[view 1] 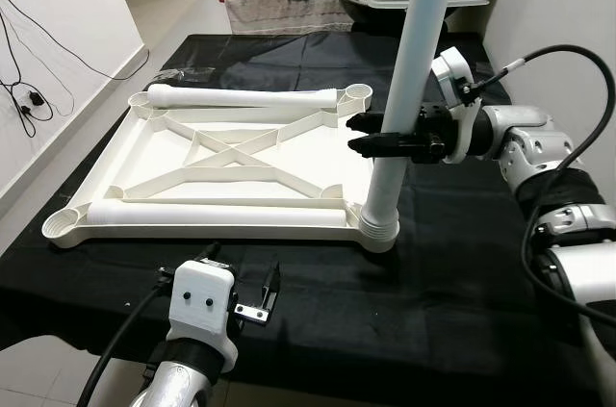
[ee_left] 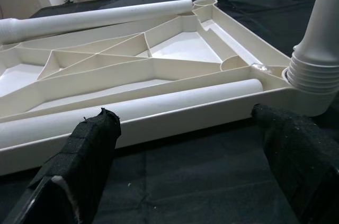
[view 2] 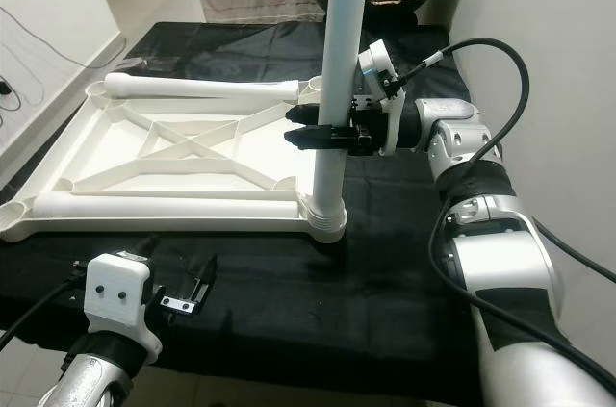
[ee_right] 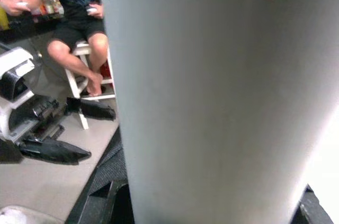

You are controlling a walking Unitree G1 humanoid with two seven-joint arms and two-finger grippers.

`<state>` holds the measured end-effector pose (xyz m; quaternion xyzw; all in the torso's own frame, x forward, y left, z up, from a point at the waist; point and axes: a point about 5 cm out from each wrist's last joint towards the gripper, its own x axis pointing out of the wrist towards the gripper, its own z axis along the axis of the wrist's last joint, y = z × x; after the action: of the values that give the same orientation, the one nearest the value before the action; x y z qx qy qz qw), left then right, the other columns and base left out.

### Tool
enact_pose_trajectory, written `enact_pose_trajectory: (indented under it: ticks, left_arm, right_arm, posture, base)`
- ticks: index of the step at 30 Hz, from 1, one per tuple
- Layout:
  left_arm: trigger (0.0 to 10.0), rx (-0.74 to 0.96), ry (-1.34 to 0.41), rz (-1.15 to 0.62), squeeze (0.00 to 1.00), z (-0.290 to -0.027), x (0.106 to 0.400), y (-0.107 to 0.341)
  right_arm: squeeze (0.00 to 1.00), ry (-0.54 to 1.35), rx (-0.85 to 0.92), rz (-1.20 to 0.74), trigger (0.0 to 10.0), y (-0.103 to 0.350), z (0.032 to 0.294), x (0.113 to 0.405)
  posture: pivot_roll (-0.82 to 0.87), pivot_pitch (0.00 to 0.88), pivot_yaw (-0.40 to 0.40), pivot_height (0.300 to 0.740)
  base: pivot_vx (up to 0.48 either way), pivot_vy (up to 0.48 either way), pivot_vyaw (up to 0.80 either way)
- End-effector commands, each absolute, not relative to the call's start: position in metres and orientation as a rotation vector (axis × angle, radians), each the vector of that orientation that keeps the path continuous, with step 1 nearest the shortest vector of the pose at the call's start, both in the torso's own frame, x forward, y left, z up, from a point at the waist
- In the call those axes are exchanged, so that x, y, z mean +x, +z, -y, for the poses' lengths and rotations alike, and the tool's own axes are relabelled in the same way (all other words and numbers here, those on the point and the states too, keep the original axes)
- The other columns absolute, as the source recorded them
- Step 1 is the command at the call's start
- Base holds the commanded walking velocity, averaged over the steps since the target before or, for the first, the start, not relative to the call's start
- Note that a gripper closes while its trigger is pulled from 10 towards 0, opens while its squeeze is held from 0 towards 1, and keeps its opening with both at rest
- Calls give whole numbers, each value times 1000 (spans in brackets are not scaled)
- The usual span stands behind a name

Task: Building children table

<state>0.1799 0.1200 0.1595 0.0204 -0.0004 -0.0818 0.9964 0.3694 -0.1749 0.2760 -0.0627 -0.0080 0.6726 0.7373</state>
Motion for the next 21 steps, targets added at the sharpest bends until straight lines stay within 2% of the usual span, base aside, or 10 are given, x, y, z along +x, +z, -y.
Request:
enact_pose_trajectory:
  ticks: [1, 21]
  left_arm:
    - [10000, 49, -158, -15, 0, -121, 179, 158]
    - [10000, 52, -140, -13, 0, -122, 178, 159]
  right_arm:
    - [0, 1479, -135, -93, 10000, 251, 173, 370]
    - [0, 1485, -163, -104, 10000, 241, 169, 370]
  posture:
    - [118, 169, 46, 740]
    - [114, 180, 38, 740]
  base:
    - [0, 0, 0]
    - [0, 0, 0]
